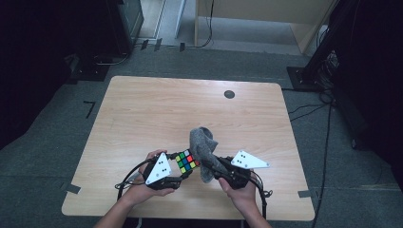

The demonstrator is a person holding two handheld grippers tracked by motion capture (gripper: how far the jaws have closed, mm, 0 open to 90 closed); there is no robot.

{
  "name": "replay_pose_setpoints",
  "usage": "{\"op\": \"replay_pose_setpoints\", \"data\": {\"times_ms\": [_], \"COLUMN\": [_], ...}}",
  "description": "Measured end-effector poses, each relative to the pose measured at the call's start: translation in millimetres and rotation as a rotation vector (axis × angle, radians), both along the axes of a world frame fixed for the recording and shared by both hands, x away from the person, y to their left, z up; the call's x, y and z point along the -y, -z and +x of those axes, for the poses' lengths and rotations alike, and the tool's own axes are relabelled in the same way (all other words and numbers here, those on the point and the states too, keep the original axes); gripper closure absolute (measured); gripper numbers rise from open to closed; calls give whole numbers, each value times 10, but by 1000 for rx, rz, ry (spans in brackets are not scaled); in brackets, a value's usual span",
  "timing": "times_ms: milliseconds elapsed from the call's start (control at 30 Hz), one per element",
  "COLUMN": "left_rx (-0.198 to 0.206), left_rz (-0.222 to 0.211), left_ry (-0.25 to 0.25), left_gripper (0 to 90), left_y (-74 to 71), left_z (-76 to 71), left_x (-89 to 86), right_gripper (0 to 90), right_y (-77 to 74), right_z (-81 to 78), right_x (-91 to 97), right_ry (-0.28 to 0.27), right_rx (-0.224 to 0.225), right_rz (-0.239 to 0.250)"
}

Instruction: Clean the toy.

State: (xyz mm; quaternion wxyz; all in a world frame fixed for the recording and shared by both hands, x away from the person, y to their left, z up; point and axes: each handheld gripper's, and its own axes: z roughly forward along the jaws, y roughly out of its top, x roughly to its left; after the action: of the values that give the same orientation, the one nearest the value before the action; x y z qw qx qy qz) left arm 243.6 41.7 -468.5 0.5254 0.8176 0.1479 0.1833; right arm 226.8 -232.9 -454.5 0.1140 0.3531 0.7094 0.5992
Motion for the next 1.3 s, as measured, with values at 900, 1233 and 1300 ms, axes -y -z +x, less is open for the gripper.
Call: {"op": "replay_pose_setpoints", "data": {"times_ms": [900, 1233, 1300], "left_rx": [91, 97, 98], "left_rz": [96, 131, 131], "left_ry": [9, -29, -26], "left_gripper": [346, 346, 346], "left_y": [7, 19, 18], "left_z": [-113, -104, -105], "left_x": [140, 186, 172], "right_gripper": [702, 696, 698], "right_y": [-182, -135, -127], "right_z": [-213, -219, -252], "right_x": [-265, -376, -420], "right_ry": [-52, -15, -17], "right_rx": [152, 201, 229], "right_rz": [-164, -202, -239]}}
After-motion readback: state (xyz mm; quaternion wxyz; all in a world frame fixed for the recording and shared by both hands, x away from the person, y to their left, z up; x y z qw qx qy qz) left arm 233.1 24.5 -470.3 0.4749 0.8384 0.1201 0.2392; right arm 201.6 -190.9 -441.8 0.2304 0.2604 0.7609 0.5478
